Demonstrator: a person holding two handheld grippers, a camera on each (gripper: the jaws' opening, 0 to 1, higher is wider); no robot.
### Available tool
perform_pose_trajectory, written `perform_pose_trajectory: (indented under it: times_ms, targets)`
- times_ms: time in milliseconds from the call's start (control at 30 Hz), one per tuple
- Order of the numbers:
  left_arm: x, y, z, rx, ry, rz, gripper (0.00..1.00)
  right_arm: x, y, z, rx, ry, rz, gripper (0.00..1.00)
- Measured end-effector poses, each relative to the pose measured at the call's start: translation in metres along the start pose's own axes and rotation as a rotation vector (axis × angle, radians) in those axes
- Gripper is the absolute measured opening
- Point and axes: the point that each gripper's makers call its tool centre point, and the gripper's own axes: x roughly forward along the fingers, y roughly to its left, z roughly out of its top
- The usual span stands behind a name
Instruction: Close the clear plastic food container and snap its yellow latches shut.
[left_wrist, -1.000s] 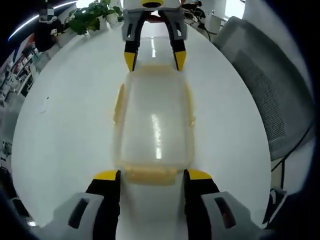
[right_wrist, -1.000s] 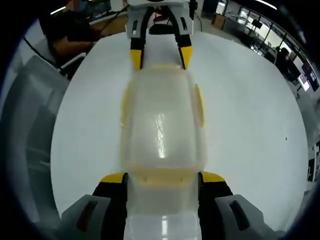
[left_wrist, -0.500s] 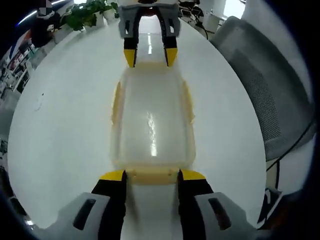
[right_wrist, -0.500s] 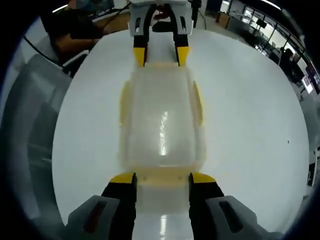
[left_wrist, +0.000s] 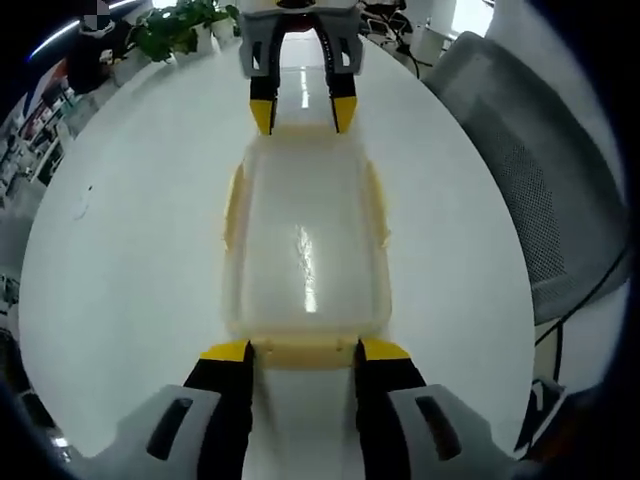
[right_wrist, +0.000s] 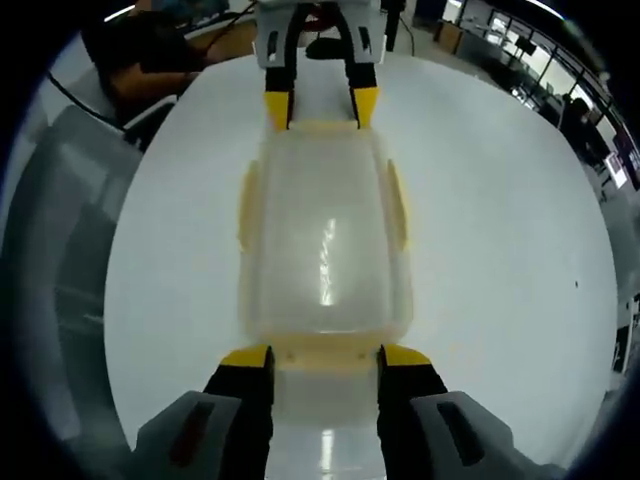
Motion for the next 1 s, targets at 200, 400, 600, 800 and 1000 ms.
perform_pose_trajectory:
  times_ms: [200,400,600,800,1000]
  targets:
    - [-0.0003,0.0003,-0.0003,-0.011,0.006,-0.003,0.39,0.0005,-0.0008,0.0006,0.004,-0.005,0.001,0.4]
    - [0.0003,0.0002,-0.0007,-0.018,0.016,-0.005,0.39,0.0005,-0.0004,0.0004,0.009,-0.012,-0.001,0.4]
    - [0.0005,-0.0004,-0.0008,-0.023,0.014,0.003,0.39,0.0008,0.0001,0.0003,0.007,-0.013,0.0,0.4]
    - [0.0007,-0.0005,-0.0011,-0.03,0.01,-0.003,0.39,0.0012,0.0002,0.0002,0.007,-0.015,0.001,0.4]
    - [0.0002,-0.0008,-0.0008,-0.03,0.004,-0.007,0.39,0.0009,0.0001,0.0002,0.004,-0.013,0.002,0.4]
